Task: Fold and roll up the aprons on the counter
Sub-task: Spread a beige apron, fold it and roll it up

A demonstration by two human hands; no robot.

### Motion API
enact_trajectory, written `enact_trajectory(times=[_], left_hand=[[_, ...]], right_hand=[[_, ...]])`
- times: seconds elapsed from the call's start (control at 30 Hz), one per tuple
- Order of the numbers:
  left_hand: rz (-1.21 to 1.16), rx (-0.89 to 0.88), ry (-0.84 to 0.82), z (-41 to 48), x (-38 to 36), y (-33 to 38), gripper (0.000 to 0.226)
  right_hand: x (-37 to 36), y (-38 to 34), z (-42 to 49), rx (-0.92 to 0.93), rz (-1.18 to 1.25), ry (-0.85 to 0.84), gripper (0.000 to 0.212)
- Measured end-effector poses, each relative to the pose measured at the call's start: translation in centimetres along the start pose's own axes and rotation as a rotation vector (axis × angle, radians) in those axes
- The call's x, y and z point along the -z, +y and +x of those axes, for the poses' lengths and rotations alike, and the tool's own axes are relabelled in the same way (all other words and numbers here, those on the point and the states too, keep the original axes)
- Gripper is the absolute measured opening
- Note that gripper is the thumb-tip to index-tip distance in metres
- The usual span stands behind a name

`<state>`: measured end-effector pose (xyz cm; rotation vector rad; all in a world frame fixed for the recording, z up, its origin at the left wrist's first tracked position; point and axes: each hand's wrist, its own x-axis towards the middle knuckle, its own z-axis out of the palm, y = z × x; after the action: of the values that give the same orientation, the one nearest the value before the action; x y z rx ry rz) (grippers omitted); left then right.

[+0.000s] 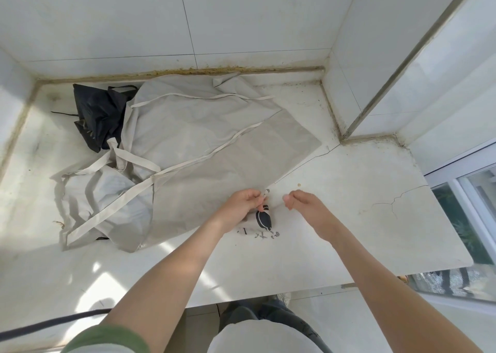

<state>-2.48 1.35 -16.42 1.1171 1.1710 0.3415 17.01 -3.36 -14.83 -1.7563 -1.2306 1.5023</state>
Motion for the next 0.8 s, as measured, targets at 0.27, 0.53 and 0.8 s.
enact_trajectory(times=[0.27, 0.53, 0.8], left_hand=[[0.072, -0.051, 0.013, -0.2, -0.6, -0.6, 0.034], [0.194, -0.026, 0.034, -0.2, -0.9, -1.3, 0.036], [0.034, -0.006, 0.040, -0.8, -0.2, -0.4, 0.040]], right_hand=[[-3.8, -1.0, 0.4, 0.125, 0.141, -0.154, 0.026], [-4.6, -0.5, 0.8, 0.119, 0.022, -0.081, 0.021], [-4.0, 0.3, 1.0, -0.068, 0.071, -0.022, 0.010]])
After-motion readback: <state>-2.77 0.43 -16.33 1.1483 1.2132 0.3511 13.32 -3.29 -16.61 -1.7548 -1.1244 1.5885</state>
